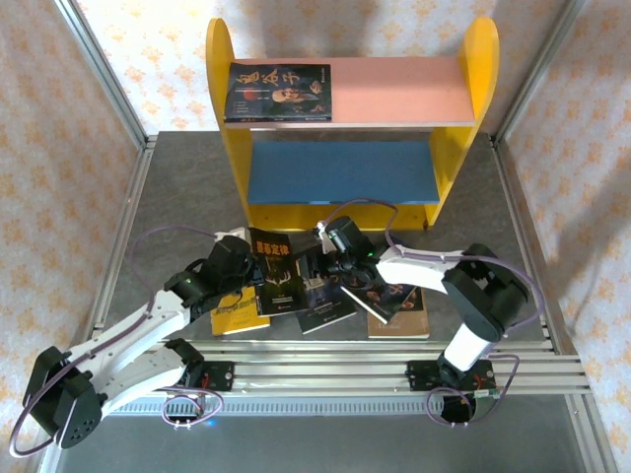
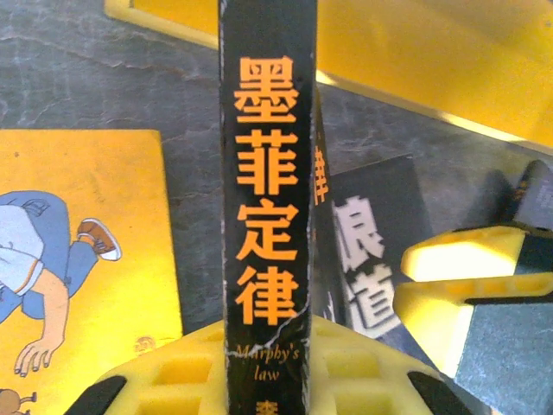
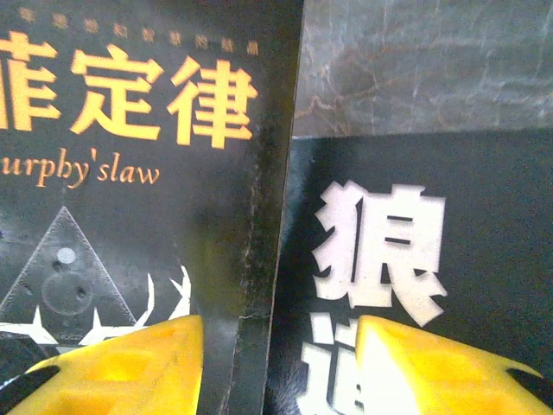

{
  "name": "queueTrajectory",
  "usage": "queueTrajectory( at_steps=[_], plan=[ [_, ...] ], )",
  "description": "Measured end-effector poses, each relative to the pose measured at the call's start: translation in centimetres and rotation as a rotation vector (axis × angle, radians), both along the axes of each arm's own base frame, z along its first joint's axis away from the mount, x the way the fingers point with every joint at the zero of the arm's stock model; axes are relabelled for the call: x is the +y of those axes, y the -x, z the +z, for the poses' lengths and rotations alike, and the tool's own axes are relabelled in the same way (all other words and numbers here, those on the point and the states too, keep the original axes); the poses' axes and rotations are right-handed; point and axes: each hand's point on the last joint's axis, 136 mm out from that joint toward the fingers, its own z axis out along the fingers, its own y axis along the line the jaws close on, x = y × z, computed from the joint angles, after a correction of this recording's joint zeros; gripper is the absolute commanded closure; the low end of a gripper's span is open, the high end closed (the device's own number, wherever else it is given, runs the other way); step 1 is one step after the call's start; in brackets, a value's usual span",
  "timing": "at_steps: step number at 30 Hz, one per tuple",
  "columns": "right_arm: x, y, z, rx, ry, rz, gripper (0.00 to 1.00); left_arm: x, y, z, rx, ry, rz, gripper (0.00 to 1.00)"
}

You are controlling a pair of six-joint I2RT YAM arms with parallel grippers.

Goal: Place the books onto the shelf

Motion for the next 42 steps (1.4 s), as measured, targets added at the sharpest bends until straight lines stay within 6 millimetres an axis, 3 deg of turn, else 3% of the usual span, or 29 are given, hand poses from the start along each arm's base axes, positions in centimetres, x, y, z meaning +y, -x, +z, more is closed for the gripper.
queueTrajectory(
  at_steps=[4, 7, 10, 15, 20, 24, 28, 34, 37, 42],
  plan=[
    [-1.3, -0.2, 3.2, -0.079, -0.021, -0.04, 0.45, -0.7, 0.5, 2.6, -0.074, 0.05, -0.065, 1.0],
    [-2.4, -0.3, 6.7, -0.149, -0.055, -0.076, 0.38, -1.3, 0.9, 6.0, -0.167, 0.095, -0.128, 1.0],
    [-4.2, -0.5, 11.1, -0.213, -0.126, -0.122, 0.35, -1.6, 1.2, 11.2, -0.294, 0.127, -0.18, 1.0],
    [-7.7, -1.6, 18.7, -0.308, -0.224, -0.218, 0.27, -1.4, 1.6, 22.2, -0.552, 0.165, -0.217, 1.0],
    [-10.3, -1.0, 26.8, -0.435, -0.329, -0.266, 0.2, -0.8, 1.9, 32.5, -0.789, 0.197, -0.21, 1.0],
    [-11.6, -1.0, 31.4, -0.499, -0.396, -0.299, 0.17, -0.8, 1.3, 38.7, -0.93, 0.22, -0.183, 1.0],
    [-11.6, -0.7, 34.6, -0.526, -0.454, -0.294, 0.13, -1.3, 0.0, 44.6, -1.057, 0.245, -0.158, 1.0],
    [-11.0, -0.9, 40.0, -0.575, -0.543, -0.277, 0.06, -2.3, -3.2, 49.3, -1.174, 0.262, -0.087, 1.0],
    [-10.3, -1.3, 42.6, -0.592, -0.596, -0.263, 0.01, -2.6, -4.7, 50.9, -1.214, 0.278, -0.047, 1.0],
    [-8.8, -3.0, 45.6, -0.594, -0.672, -0.247, 0.0, -3.4, -6.7, 53.3, -1.282, 0.319, -0.005, 1.0]
  ],
)
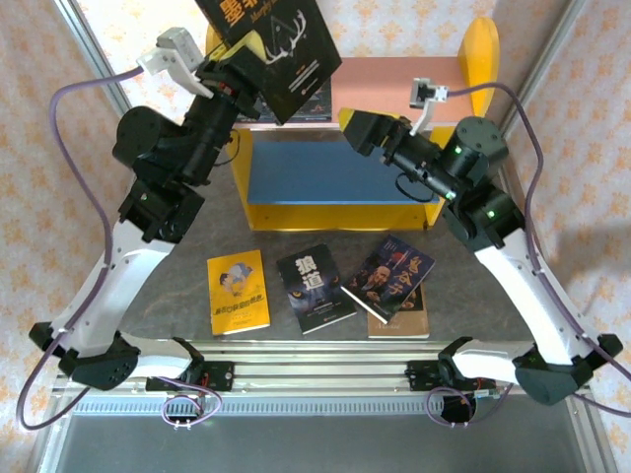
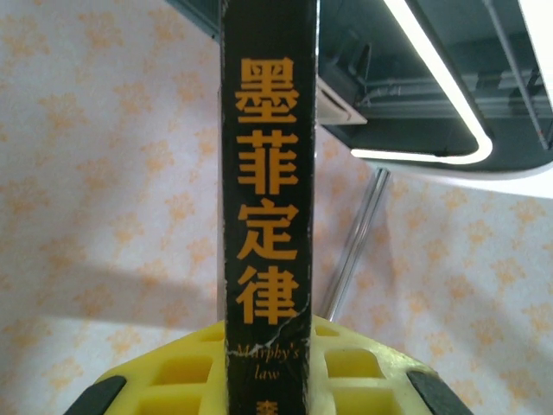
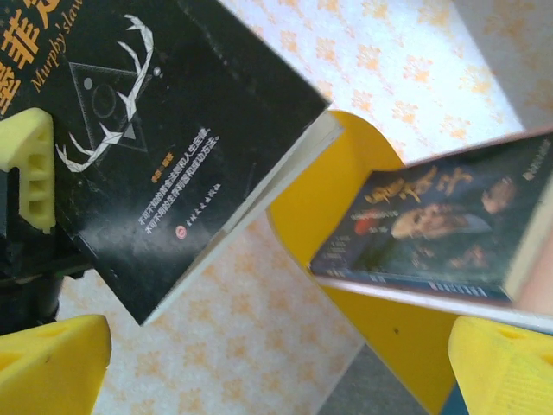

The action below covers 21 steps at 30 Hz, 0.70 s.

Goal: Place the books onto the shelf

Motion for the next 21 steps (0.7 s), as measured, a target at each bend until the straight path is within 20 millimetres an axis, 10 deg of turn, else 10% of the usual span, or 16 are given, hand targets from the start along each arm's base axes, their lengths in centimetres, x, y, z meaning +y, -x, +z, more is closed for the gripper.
queueTrajectory(
  at_steps=[21],
  plan=[
    [3.9, -4.8, 4.9, -0.021, -0.202, 0.089, 0.04, -0.6, -1.4, 2.8, -0.087, 0.237, -0.092, 1.0]
  ],
)
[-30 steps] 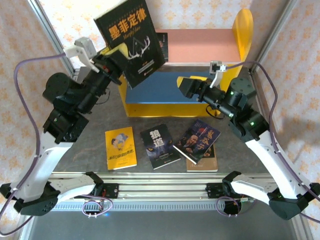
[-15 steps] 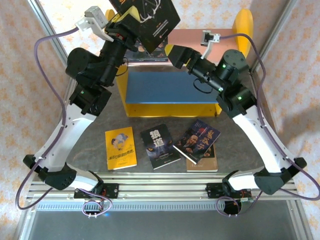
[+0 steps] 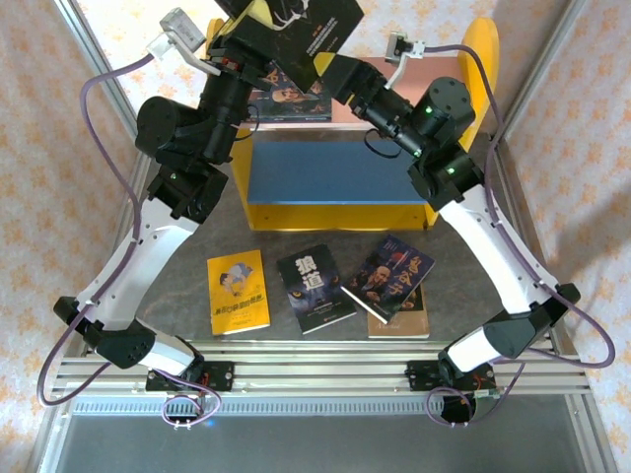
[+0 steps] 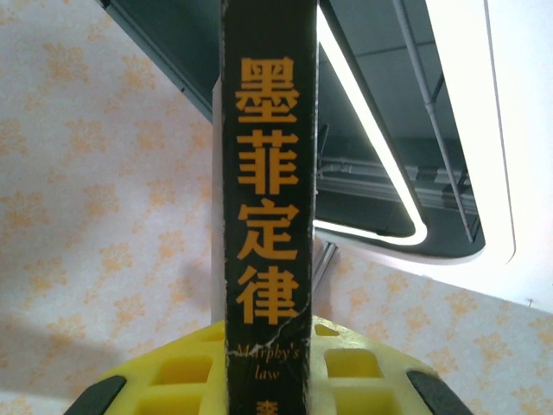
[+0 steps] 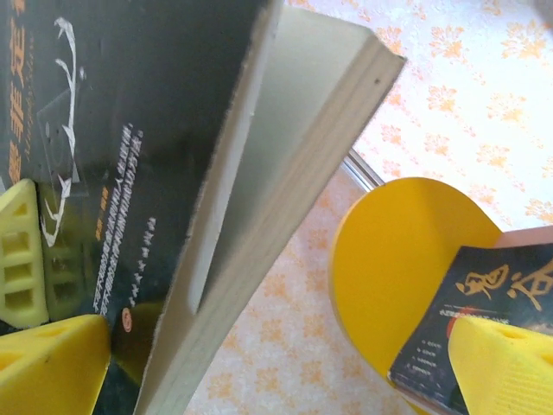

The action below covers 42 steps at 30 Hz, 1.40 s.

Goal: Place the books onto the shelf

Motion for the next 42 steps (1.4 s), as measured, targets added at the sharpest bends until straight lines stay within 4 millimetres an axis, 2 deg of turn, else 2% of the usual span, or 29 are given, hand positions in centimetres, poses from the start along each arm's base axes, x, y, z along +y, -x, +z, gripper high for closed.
queueTrajectory(
  at_steps=[8, 17, 26, 31, 33, 36, 39, 42],
  plan=[
    [0.7, -0.8, 1.4, -0.026, -0.079, 0.031, 0.16, 0.1, -0.8, -1.0, 0.034, 0.051, -0.013, 1.0],
    [0.5, -0.5, 2.4, -0.046, -0.13, 0.062, 0.43, 0.4, -2.0, -2.6, 0.065, 0.113, -0.002, 1.0],
    [0.3, -0.3, 2.3, -0.066, -0.126, 0.053, 0.73, 0.7, -1.8, -2.2, 0.059, 0.151, -0.02, 1.0],
    [-0.3, 0.6, 3.1, -0.102, -0.111, 0.041, 0.91, 0.7, -2.0, -2.5, 0.07, 0.16, -0.021, 0.76],
    [-0.6, 0.9, 3.3, -0.112, -0.101, 0.038, 0.96, 0.7, -2.1, -2.7, 0.073, 0.154, -0.013, 0.58],
    [-0.9, 1.0, 3.1, -0.115, -0.075, 0.04, 0.98, 0.7, -2.2, -3.0, 0.078, 0.143, -0.003, 0.37],
    [-1.6, 0.2, 2.5, -0.099, -0.044, 0.028, 1.0, 0.9, -2.1, -3.8, 0.103, 0.114, 0.017, 0.27],
    [-2.8, -0.8, 1.8, -0.079, -0.015, 0.006, 1.0, 1.4, -1.7, -4.8, 0.143, 0.067, 0.053, 0.22]
  ],
)
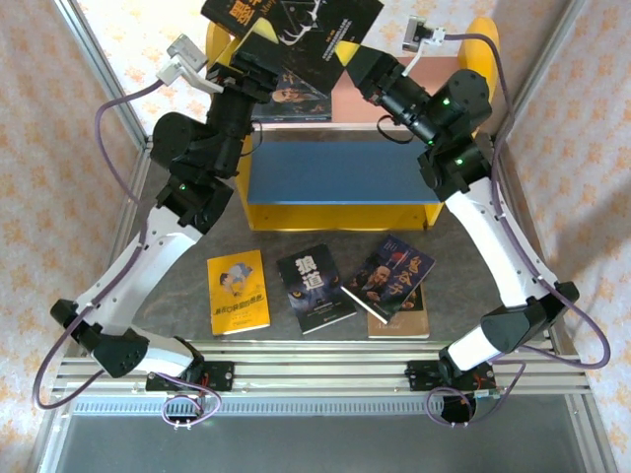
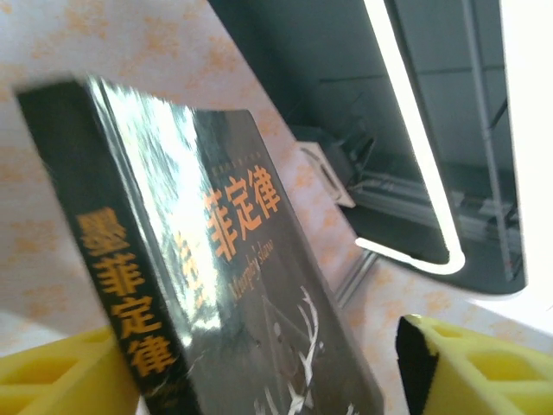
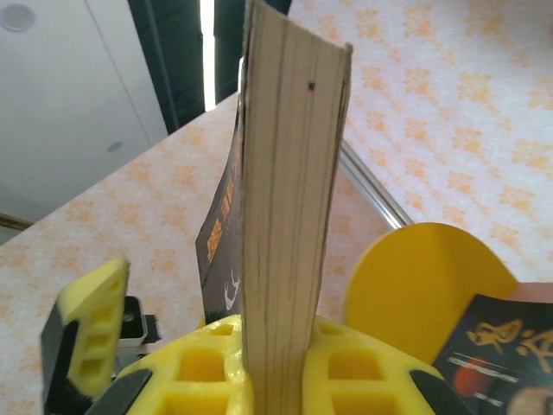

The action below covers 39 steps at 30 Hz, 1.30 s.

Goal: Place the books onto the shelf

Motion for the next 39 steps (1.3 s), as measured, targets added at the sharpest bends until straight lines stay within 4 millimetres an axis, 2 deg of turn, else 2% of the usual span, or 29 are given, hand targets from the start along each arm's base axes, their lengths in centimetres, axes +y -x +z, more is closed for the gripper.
queueTrajectory(
  at_steps=[5, 10, 14, 16, 18, 22, 26, 33, 39],
  plan=[
    [-2.2, -0.3, -0.2, 0.009, 0.037, -0.04, 1.0, 1.6, 1.7, -0.8, 0.072, -0.108, 0.062, 0.14],
    [-4.0, 1.1, 0.3, -0.017, 0.077, -0.061, 1.0, 3.4, 3.6, -0.6, 0.156, -0.24, 0.106, 0.05],
    [-4.8, 3.1, 0.4, -0.049, 0.14, -0.07, 1.0, 5.6, 3.3, 0.5, 0.203, -0.327, 0.071, 0.05],
    [-5.0, 4.1, 0.1, -0.057, 0.178, -0.076, 1.0, 6.1, 2.5, 0.0, 0.23, -0.354, 0.025, 0.05],
    [-5.3, 5.1, -0.2, -0.065, 0.214, -0.084, 1.0, 5.3, 1.6, -1.2, 0.26, -0.39, -0.063, 0.04],
    [-6.0, 6.8, -0.9, -0.069, 0.272, -0.1, 1.0, 1.4, -0.1, -4.9, 0.333, -0.462, -0.307, 0.05],
    [-6.2, 7.4, -1.6, -0.066, 0.309, -0.1, 1.0, -0.8, -0.5, -7.6, 0.385, -0.493, -0.465, 0.04],
    [-5.6, 7.4, -3.1, -0.04, 0.356, -0.059, 1.0, -1.9, 1.0, -7.2, 0.349, -0.501, -0.586, 0.04],
    [-4.5, 6.9, -4.6, -0.01, 0.388, 0.021, 1.0, -2.4, 1.9, -6.6, 0.319, -0.496, -0.653, 0.09]
  ],
)
